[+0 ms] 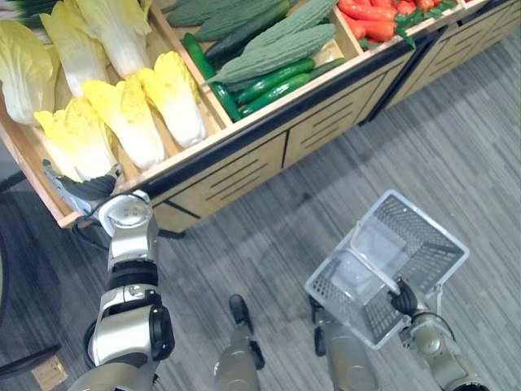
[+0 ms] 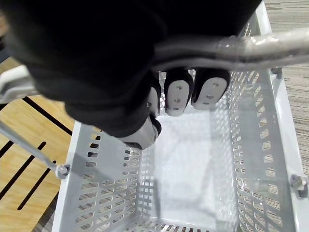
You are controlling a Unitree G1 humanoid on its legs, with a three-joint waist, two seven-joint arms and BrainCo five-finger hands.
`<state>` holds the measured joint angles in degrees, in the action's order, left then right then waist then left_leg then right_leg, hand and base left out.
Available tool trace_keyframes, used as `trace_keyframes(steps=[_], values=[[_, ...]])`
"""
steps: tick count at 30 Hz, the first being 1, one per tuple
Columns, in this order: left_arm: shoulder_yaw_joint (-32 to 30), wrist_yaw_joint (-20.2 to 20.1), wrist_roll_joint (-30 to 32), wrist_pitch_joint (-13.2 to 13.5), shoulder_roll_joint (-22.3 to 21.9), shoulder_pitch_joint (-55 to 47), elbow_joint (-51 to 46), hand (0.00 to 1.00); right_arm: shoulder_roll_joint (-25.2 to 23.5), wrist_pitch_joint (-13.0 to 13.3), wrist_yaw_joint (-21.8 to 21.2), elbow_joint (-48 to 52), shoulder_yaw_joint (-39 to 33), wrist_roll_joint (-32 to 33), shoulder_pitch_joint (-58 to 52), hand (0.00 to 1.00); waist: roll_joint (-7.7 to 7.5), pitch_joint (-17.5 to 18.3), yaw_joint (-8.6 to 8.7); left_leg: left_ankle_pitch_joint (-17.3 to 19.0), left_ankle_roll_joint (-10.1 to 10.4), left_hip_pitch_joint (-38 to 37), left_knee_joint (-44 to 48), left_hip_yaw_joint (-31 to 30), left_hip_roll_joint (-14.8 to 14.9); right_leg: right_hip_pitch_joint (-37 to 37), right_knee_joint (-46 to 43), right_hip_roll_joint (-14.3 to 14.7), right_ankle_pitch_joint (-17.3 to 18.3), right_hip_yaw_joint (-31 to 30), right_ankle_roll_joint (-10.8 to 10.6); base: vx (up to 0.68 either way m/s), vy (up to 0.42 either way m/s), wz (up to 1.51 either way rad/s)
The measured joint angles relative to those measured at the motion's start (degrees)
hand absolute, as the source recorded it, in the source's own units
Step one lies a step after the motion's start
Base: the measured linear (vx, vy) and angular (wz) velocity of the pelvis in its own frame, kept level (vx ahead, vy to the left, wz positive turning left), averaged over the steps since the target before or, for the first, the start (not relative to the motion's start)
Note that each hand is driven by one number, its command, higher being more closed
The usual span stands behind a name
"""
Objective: Pick vegetable in the basket
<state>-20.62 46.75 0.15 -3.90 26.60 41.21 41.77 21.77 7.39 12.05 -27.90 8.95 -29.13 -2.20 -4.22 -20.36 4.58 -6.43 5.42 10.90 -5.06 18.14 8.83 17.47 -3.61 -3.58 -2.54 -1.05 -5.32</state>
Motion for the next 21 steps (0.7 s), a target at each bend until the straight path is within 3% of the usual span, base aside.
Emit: trace_keyframes(steps=[11,21], values=[[-0.01,0.28,-0.03,-1.78,3.16,5.76,9.49,0.0,1.56,2.73,1.2,-0.06,3.67,-0.01,0.43,1.0,-0.84,-1.19,-0.02,0.0,0.0,0.01,-0.3,0.03,0.01,0.5,0.0,0.19,-0.42,-0.57,0.06,0.0,-0.001,-0.01],[1.24,-0.94,0.11,-2.57,5.15,10.48,12.85,0.0,2.03,3.03,1.41,-0.07,5.21,0.06,1.61,1.0,-1.02,-2.35,0.01,-0.1,-0.1,1.04,-0.32,0.03,0.0,1.54,0.52,0.25,-1.07,-0.94,0.09,0.01,-0.001,-0.01]])
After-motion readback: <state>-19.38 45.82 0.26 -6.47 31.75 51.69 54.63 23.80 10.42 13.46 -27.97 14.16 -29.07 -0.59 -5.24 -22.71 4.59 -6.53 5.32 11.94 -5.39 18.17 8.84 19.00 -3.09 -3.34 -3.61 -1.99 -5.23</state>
